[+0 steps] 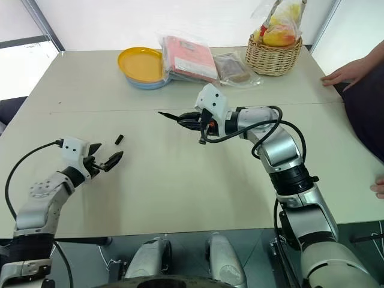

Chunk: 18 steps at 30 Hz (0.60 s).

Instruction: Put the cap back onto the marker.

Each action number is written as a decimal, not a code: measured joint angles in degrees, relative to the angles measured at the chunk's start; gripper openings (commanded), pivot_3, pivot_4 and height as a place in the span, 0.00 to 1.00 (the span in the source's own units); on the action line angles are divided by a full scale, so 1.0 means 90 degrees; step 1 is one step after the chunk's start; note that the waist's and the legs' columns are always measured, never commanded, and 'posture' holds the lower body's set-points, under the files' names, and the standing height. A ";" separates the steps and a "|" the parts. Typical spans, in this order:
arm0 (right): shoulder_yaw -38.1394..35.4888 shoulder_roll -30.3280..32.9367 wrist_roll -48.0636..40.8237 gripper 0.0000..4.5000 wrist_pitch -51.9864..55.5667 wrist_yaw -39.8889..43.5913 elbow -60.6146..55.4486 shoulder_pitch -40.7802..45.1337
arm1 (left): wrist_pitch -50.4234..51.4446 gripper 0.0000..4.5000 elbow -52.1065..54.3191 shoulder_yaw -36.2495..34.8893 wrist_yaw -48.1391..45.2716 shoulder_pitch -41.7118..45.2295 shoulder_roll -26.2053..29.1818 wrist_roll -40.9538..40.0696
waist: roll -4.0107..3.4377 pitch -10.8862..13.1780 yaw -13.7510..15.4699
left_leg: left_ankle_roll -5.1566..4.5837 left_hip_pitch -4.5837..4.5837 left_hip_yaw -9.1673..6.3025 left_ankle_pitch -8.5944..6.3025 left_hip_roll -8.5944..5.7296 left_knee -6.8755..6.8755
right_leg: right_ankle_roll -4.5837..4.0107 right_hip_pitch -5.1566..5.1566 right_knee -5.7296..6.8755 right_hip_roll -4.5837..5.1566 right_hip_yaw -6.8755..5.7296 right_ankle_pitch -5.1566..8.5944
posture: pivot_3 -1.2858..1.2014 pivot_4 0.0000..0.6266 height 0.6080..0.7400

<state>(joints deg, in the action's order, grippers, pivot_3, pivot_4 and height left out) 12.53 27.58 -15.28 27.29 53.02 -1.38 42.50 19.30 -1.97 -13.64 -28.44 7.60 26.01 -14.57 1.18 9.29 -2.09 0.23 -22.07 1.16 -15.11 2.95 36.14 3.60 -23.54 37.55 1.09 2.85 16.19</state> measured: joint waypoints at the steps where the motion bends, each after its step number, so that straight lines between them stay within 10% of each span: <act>1: 0.0000 -0.0031 0.0000 0.00 0.0004 -0.0043 -0.0011 -0.0030 | -0.0006 1.00 -0.0039 0.0072 0.0116 0.0050 -0.0045 0.0073 | 0.0000 0.0000 0.0001 | 0.0000 0.0000 0.0000 0.0000 0.0000 0.0000 | 0.0000 0.0001 0.0000 -0.0001 -0.0001 0.0000 | 0.52 0.24 1.00; 18: -0.0147 -0.0081 -0.0080 0.00 0.0417 -0.0619 -0.0550 -0.0479 | -0.0354 1.00 -0.0972 0.0633 0.0554 0.0971 -0.0325 0.0623 | -0.0001 -0.0001 0.0160 | 0.0000 0.0070 0.0012 0.0000 -0.0010 0.0002 | -0.0002 0.0074 -0.0001 -0.0004 0.0000 0.0001 | 0.52 0.24 1.00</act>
<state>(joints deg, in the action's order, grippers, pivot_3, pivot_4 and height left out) 11.21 26.85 -16.00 31.05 47.45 -6.33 38.20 16.11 -10.72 -7.94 -23.46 16.34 23.09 -8.97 1.17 9.28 -0.65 0.24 -21.44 1.27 -15.11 2.86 36.16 3.59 -22.87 37.54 1.05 2.84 16.20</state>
